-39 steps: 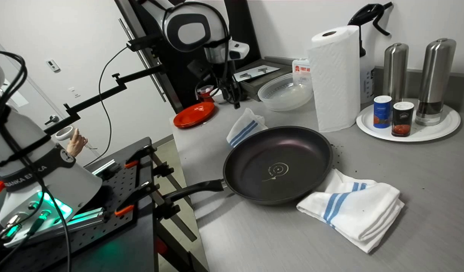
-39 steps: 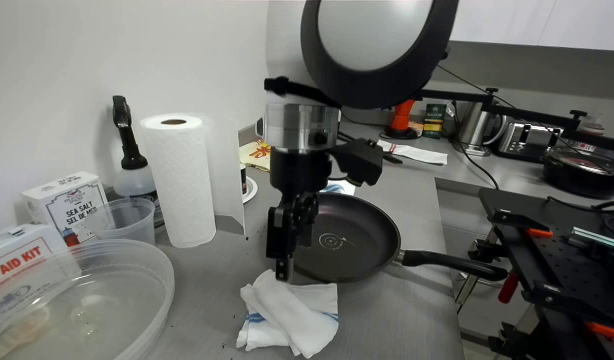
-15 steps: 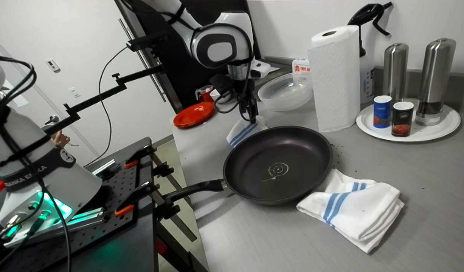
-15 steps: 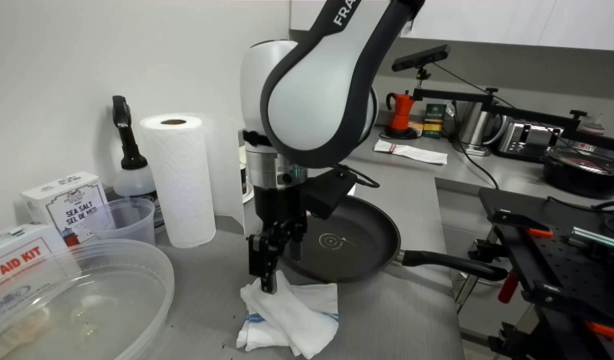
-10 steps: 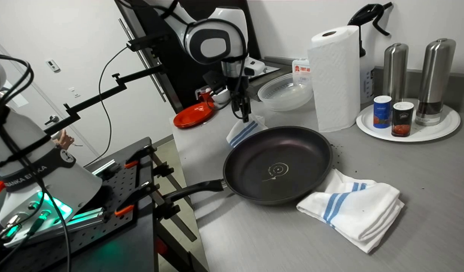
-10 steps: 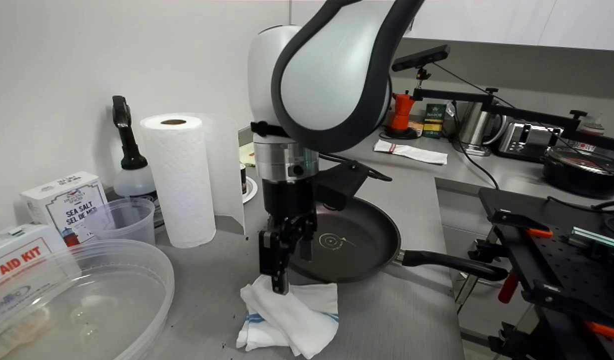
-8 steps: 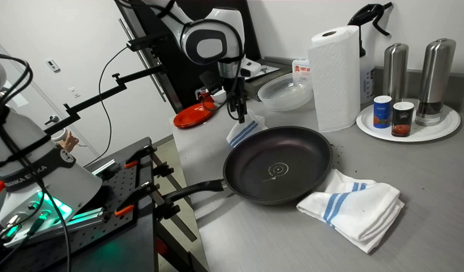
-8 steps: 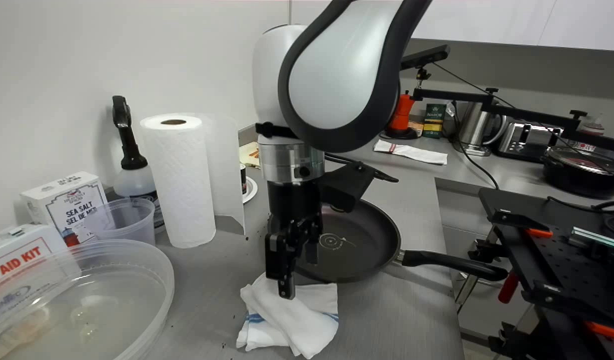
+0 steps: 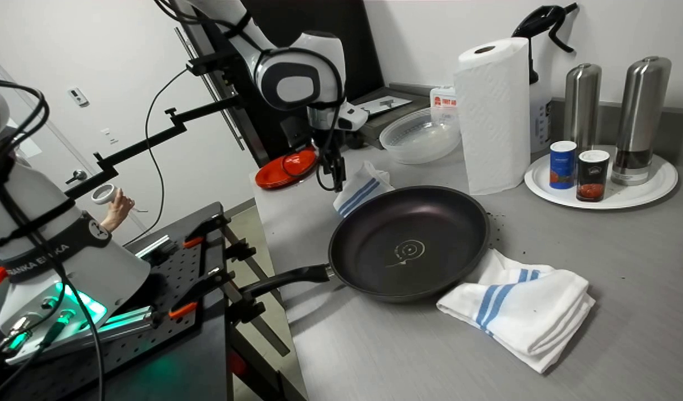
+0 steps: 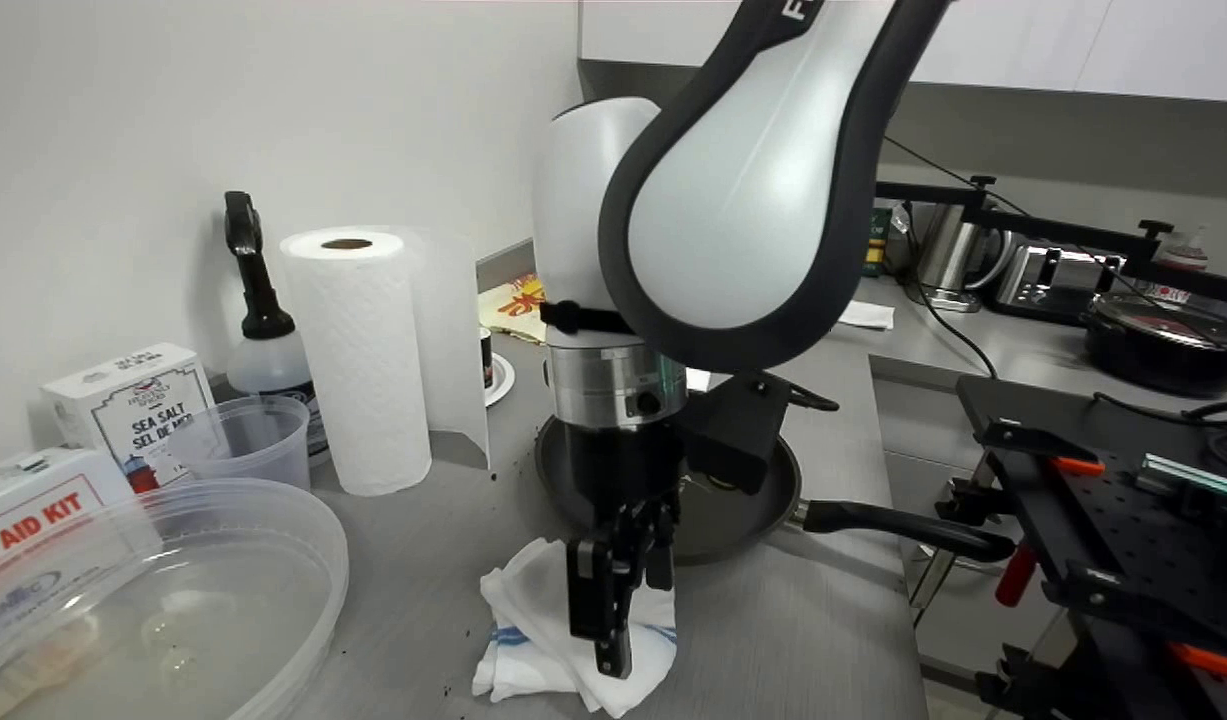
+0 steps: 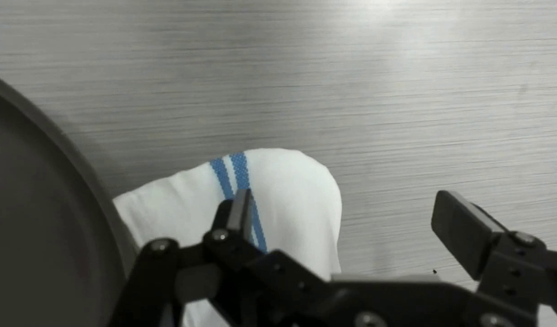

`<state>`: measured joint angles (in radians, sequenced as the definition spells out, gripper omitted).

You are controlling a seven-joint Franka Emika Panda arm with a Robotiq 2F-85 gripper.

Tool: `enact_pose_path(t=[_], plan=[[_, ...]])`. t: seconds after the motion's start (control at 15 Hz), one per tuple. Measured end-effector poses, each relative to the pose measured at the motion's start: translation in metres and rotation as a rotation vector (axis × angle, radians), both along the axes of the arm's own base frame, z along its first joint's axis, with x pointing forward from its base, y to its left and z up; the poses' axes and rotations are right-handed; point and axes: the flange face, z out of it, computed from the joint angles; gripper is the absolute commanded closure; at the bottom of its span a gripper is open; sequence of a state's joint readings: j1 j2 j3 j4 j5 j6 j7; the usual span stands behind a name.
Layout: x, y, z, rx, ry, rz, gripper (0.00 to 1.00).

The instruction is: Use the cloth to wipe the pan

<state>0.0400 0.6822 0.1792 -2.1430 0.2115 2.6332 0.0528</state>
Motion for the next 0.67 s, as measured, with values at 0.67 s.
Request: enact_pose_path(t=[0.67], plan=[[0.011,0.014,-0.036,-0.015,-0.165,0.012,0.0]])
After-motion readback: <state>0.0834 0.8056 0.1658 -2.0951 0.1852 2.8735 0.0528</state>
